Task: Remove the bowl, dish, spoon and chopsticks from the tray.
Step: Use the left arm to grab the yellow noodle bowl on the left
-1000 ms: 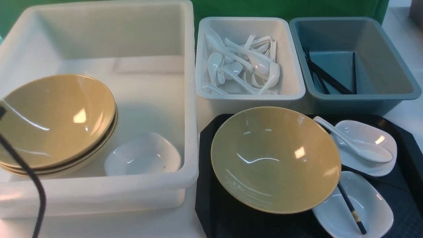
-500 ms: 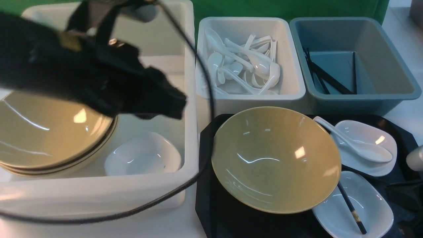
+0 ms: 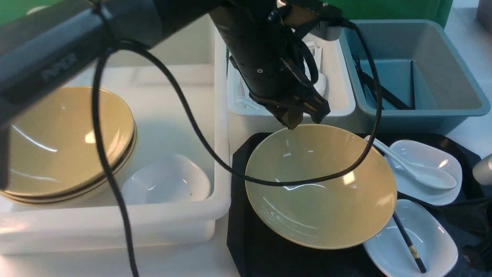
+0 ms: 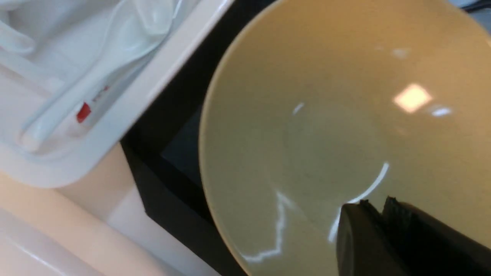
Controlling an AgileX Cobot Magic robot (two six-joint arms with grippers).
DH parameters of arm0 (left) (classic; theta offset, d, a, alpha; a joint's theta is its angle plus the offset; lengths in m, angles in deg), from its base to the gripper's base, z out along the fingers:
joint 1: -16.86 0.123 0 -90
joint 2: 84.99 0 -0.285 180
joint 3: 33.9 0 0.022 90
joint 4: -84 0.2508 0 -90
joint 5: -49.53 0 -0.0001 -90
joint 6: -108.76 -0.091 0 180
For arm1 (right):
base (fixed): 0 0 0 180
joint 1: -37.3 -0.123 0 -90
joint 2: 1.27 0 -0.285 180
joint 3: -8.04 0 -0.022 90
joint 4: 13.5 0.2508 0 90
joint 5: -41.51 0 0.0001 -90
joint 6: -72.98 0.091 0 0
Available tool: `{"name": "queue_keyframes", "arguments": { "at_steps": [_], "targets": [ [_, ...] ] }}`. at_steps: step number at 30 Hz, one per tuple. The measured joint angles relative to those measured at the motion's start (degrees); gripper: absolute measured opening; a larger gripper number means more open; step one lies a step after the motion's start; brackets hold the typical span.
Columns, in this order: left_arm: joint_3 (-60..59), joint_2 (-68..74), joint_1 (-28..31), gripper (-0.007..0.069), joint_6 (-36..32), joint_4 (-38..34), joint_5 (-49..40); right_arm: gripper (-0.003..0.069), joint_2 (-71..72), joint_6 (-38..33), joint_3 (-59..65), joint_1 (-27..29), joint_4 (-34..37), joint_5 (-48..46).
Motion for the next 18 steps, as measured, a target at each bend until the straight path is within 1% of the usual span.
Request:
{"name": "queue_keyframes", "arguments": {
  "at_steps": [1,2,4,6,7,9,12,18],
  "targets": [
    [0.5,0.9,0.0,0.0097,0.1,1.0,0.0,0.0034,0.0,0.0,0.0,0.0,0.0,0.0],
    [0.6,2.4,0.0,0.0151,0.3,3.0,-0.1,0.0034,0.0,0.0,0.0,0.0,0.0,0.0],
    [0.6,3.3,0.0,0.0196,0.2,4.3,-0.2,0.0034,0.0,0.0,0.0,0.0,0.1,0.0],
    [0.7,5.1,0.0,0.0283,0.5,6.9,0.2,0.0034,0.0,0.0,0.0,0.0,0.4,0.0],
    [0.8,5.3,0.0,0.0290,0.7,6.9,0.3,0.0034,0.0,0.0,0.0,0.0,0.5,0.0],
    [0.8,7.2,0.0,0.0362,1.9,8.7,1.5,0.0034,0.0,0.0,0.0,0.0,0.6,0.0],
    [0.8,9.3,0.0,0.0408,3.3,10.3,2.0,0.0034,0.0,0.0,0.0,0.0,0.7,0.1],
    [1.0,12.5,0.0,0.0416,4.4,11.1,2.0,0.0034,0.0,0.0,0.0,0.0,0.7,0.2]
  ]
}}
